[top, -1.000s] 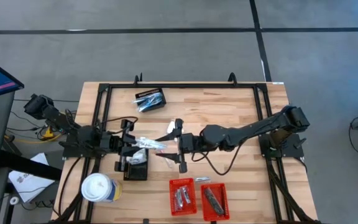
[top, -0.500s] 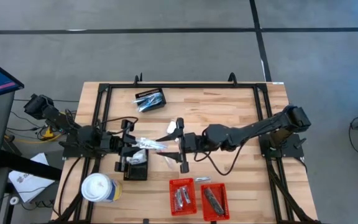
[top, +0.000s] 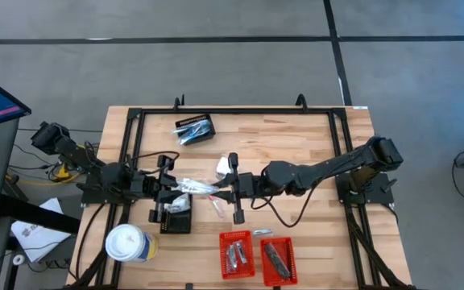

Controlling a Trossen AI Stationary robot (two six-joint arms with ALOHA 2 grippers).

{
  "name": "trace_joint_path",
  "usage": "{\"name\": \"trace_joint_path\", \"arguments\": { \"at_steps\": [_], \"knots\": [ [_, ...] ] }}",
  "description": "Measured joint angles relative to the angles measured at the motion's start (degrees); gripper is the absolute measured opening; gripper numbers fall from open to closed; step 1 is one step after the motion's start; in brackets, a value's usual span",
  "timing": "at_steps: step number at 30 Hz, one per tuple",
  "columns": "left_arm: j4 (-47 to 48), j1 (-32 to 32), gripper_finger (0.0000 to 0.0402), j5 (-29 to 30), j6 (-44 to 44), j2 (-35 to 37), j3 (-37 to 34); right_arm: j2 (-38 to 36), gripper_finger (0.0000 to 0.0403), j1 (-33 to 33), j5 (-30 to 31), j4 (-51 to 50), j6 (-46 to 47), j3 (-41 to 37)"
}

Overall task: Pick & Place Travel size toiletries
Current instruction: Put the cotton pack into the bottom black bin

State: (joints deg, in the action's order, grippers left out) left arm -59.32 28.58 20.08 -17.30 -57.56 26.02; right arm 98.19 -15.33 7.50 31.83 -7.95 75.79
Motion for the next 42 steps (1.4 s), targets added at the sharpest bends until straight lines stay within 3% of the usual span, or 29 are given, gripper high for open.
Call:
{"name": "trace_joint_path", "arguments": {
  "at_steps": [10,17,24,34,42],
  "knots": [
    [0.0,0.1,0.0052,0.0,0.0,0.0,0.0,0.0,0.0022,0.0,0.0,-0.4,-0.1,0.0],
    [-0.1,4.7,0.0096,1.6,-3.3,0.1,0.0,0.0,0.0008,0.0,0.0,-2.5,0.0,0.0],
    [-0.4,9.7,0.0133,11.8,-9.3,1.3,0.0,-0.8,0.0008,-0.8,3.1,-4.6,0.9,0.0],
    [-0.3,18.2,0.0143,18.1,-18.2,4.4,0.0,-1.5,0.0004,-2.1,3.5,-7.3,1.2,0.0],
    [0.0,18.7,0.0140,29.4,-20.4,4.5,0.0,-1.5,0.0005,0.5,3.3,-16.3,11.8,0.0]
  ]
}}
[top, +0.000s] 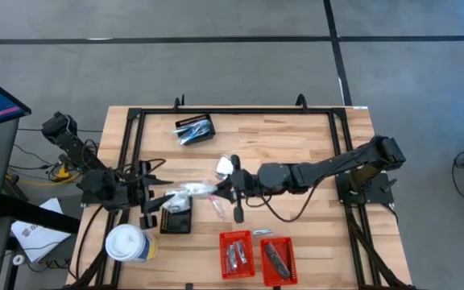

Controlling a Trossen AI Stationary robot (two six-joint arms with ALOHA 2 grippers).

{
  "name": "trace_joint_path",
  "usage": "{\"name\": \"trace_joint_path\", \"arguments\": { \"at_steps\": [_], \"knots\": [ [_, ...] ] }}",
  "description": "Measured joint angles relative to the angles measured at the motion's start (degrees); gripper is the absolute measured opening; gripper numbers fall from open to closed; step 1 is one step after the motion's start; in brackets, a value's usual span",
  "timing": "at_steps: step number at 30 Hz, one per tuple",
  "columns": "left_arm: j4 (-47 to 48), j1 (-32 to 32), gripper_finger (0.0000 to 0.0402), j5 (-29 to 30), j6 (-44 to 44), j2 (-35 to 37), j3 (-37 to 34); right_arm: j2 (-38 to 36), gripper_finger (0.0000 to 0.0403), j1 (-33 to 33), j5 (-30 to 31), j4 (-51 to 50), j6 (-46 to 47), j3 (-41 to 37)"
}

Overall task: Pick & Place Travel size toiletries
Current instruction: Put the cotton pack into the bottom black bin

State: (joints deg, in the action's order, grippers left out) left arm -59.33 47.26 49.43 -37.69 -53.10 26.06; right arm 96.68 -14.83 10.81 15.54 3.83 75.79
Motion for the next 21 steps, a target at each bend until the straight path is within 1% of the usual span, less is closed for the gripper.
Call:
{"name": "trace_joint_path", "arguments": {
  "at_steps": [2,6,9,12,14,17,19,21],
  "knots": [
    [1.9,0.0,0.0140,3.1,0.0,0.0,0.9,0.0,0.0004,0.8,0.0,-2.7,2.2,0.0],
    [8.8,1.2,0.0140,9.9,0.0,-0.2,3.5,0.0,0.0006,2.0,-0.4,-9.1,6.1,0.0],
    [11.3,1.9,0.0140,12.7,0.3,-0.9,5.0,0.0,0.0009,2.3,-0.4,-13.7,8.2,0.0],
    [11.8,3.1,0.0140,13.2,0.4,-1.3,5.3,0.0,0.0007,2.2,-0.7,-17.2,9.8,0.0],
    [12.4,3.5,0.0140,13.1,0.3,-1.4,5.5,0.0,0.0006,2.2,-2.0,-18.7,11.1,0.0],
    [16.0,3.5,0.0140,13.1,0.8,-1.4,5.5,0.0,0.0007,2.1,-4.3,-20.3,12.9,0.0],
    [21.6,3.5,0.0140,13.3,4.1,-1.4,6.6,0.0,0.0008,2.1,-5.2,-20.9,13.5,0.0],
    [33.4,3.2,0.0140,13.1,11.6,-1.4,10.0,0.0,0.0009,2.1,-5.4,-21.5,14.0,0.0]
  ]
}}
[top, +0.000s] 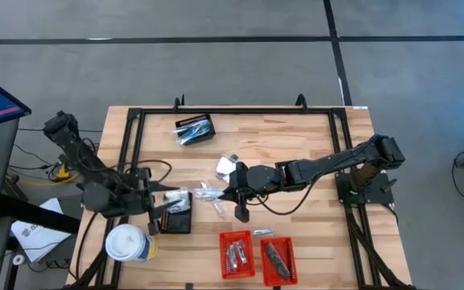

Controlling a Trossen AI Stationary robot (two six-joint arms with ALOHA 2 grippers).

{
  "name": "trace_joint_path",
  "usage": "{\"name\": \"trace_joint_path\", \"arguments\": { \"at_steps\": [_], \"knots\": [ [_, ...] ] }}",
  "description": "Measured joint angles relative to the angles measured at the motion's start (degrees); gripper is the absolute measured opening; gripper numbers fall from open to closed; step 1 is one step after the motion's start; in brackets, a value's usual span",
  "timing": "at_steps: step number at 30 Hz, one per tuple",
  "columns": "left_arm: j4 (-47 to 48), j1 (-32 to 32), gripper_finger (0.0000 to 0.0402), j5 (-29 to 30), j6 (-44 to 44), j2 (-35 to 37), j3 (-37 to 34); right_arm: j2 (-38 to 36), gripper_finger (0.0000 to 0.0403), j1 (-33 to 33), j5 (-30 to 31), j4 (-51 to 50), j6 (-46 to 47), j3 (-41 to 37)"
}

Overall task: Pick & Place Travel size toiletries
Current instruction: Put the cotton pack into the bottom black bin

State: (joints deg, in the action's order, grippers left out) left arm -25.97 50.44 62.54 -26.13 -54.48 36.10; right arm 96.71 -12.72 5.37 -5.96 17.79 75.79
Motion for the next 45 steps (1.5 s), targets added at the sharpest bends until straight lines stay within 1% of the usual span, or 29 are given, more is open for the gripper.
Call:
{"name": "trace_joint_path", "arguments": {
  "at_steps": [1,2,3,4,5,6,7,10,15,20,23,27,34,36,38,40,43,45],
  "knots": [
    [7.1,-0.4,0.0140,-1.1,4.9,0.0,2.0,0.0,0.0008,0.0,0.0,-0.3,0.3,0.0],
    [14.2,-1.0,0.0140,-4.1,10.1,-0.1,3.9,0.1,0.0008,0.0,0.0,-0.3,0.3,0.0],
    [19.8,-2.0,0.0140,-8.8,14.9,-0.2,5.4,0.1,0.0008,0.0,-0.2,-0.4,0.3,0.0],
    [23.0,-3.2,0.0140,-13.8,18.2,-0.5,6.4,0.1,0.0007,0.0,-0.7,-0.4,0.3,0.0],
    [24.0,-4.6,0.0140,-17.7,20.1,-1.0,6.9,0.1,0.0007,0.1,-1.0,-0.4,0.3,0.0],
    [24.0,-5.8,0.0140,-20.1,20.6,-1.6,6.9,0.1,0.0007,0.1,-1.1,-0.4,0.3,0.0],
    [24.1,-6.8,0.0140,-20.8,20.7,-2.1,6.9,0.1,0.0007,0.0,-1.1,-0.4,0.3,0.0],
    [24.1,-9.8,0.0140,-19.2,20.6,-3.1,7.0,0.1,0.0009,-0.1,-1.2,-0.9,0.3,0.0],
    [24.0,-14.2,0.0140,-19.2,22.1,-5.0,7.0,0.1,0.0010,-0.8,-1.3,-3.3,0.3,0.0],
    [24.0,-17.9,0.0140,-26.8,23.6,-6.3,7.0,0.1,0.0010,-1.0,-1.3,-3.9,0.3,0.0],
    [23.9,-19.6,0.0140,-29.5,24.6,-7.2,7.0,0.1,0.0010,-1.1,-1.3,-3.9,0.3,0.0],
    [24.1,-21.4,0.0140,-30.0,25.1,-8.4,7.0,0.1,0.0010,-1.1,-1.3,-3.9,0.3,0.0],
    [23.7,-22.3,0.0137,-30.0,25.1,-8.7,7.0,0.1,0.0010,-1.1,-1.2,-3.9,0.3,0.0],
    [23.7,-22.3,0.0126,-30.0,25.1,-8.7,7.0,0.1,0.0011,-1.1,-1.2,-3.9,0.3,0.0],
    [23.4,-22.3,0.0106,-31.1,25.1,-8.7,7.0,0.1,0.0011,-1.1,-1.1,-3.9,0.3,0.0],
    [23.3,-22.3,0.0077,-31.4,25.1,-8.7,7.0,0.1,0.0011,-1.1,-1.0,-3.9,0.3,0.0],
    [23.2,-22.3,0.0022,-31.4,25.1,-8.7,7.0,0.1,0.0011,-1.1,-1.0,-3.8,0.1,0.0],
    [23.2,-22.3,0.0009,-31.4,25.1,-8.5,7.0,0.1,0.0012,-1.1,-1.0,-3.4,-0.9,0.0]
  ]
}}
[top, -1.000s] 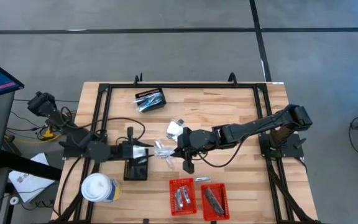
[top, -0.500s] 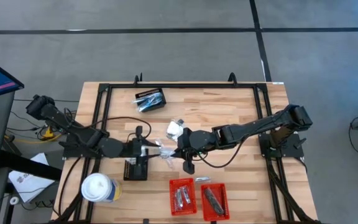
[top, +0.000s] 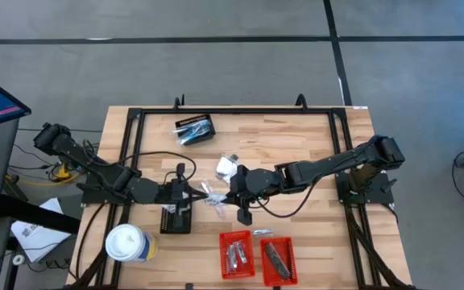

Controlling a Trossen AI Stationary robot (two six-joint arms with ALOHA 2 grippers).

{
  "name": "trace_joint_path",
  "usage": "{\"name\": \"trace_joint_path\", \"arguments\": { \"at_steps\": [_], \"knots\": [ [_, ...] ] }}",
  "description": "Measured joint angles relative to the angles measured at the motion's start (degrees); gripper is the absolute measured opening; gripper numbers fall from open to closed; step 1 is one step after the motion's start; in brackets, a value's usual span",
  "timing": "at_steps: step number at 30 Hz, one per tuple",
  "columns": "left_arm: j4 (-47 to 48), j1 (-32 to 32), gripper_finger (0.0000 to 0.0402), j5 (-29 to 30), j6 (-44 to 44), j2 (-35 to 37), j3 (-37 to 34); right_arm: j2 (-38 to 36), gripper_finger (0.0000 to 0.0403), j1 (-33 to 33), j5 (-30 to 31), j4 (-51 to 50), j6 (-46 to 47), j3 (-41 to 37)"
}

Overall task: Pick & Place Travel size toiletries
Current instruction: Put the cotton pack into the bottom black bin

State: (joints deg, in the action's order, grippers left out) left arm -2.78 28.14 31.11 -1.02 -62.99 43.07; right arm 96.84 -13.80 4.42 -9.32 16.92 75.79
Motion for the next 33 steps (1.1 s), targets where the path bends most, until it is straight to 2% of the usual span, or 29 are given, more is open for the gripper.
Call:
{"name": "trace_joint_path", "arguments": {
  "at_steps": [5,10,16,24,33],
  "knots": [
    [-0.2,0.1,0.0002,-0.1,0.0,0.1,0.0,0.0,0.0036,-0.5,0.0,2.4,-1.8,0.0],
    [1.0,0.8,0.0001,-3.7,1.4,1.3,0.0,0.0,0.0086,-1.3,-0.1,2.5,-2.5,0.0],
    [5.5,2.8,0.0001,-4.1,4.8,4.4,-0.1,0.0,0.0149,-1.6,-0.1,2.3,-2.5,0.0],
    [17.8,5.0,0.0001,-4.2,16.3,8.4,0.0,0.0,0.0213,-1.6,-0.1,2.3,-2.5,0.0],
    [30.5,8.6,0.0000,-4.6,32.5,8.2,-0.1,0.0,0.0230,-1.6,-0.1,2.2,-2.5,0.0]
  ]
}}
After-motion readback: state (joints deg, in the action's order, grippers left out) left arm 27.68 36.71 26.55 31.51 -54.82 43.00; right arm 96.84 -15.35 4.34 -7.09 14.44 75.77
